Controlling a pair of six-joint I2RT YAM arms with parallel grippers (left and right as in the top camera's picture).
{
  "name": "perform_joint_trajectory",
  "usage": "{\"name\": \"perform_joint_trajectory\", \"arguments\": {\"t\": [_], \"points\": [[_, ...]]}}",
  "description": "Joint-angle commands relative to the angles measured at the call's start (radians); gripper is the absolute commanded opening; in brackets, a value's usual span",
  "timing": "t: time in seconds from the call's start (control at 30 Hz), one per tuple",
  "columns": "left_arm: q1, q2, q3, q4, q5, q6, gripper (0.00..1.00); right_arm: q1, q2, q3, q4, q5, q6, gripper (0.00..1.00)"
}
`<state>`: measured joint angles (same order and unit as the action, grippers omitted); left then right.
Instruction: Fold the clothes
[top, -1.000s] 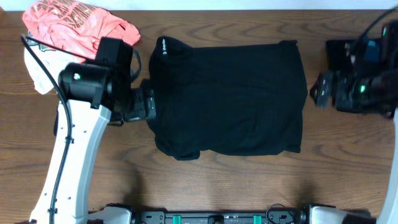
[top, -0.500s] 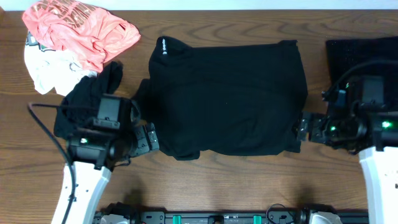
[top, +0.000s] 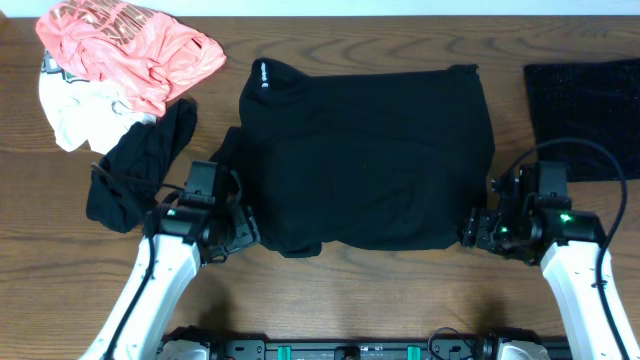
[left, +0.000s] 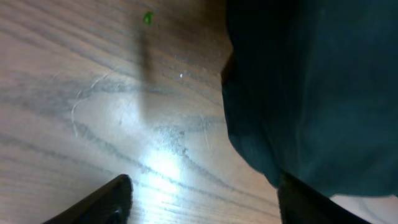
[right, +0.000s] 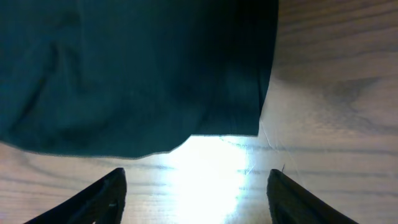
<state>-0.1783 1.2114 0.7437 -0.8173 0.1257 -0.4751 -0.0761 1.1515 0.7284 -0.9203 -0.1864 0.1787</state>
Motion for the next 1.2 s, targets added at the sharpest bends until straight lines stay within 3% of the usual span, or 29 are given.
{"name": "perform_joint_trajectory", "arguments": {"t": [0.0, 0.13, 0.4, 0.8, 1.17], "points": [[0.002, 0.060, -0.006, 0.015, -0.002, -0.005, 0.72, 0.005, -0.002, -0.051, 0.056, -0.001, 0.009, 0.68], [0.002, 0.141, -0.006, 0.040, -0.002, -0.005, 0.70, 0.005, -0.001, -0.106, 0.146, -0.002, 0.019, 0.66], [0.002, 0.243, -0.006, 0.078, -0.001, -0.005, 0.61, 0.005, -0.001, -0.173, 0.249, 0.003, 0.034, 0.49], [-0.008, 0.254, -0.010, 0.133, 0.106, 0.054, 0.59, 0.005, 0.056, -0.227, 0.306, 0.002, 0.034, 0.50], [-0.121, 0.254, -0.016, 0.204, 0.137, 0.081, 0.59, 0.005, 0.084, -0.227, 0.330, -0.013, 0.034, 0.49]]}}
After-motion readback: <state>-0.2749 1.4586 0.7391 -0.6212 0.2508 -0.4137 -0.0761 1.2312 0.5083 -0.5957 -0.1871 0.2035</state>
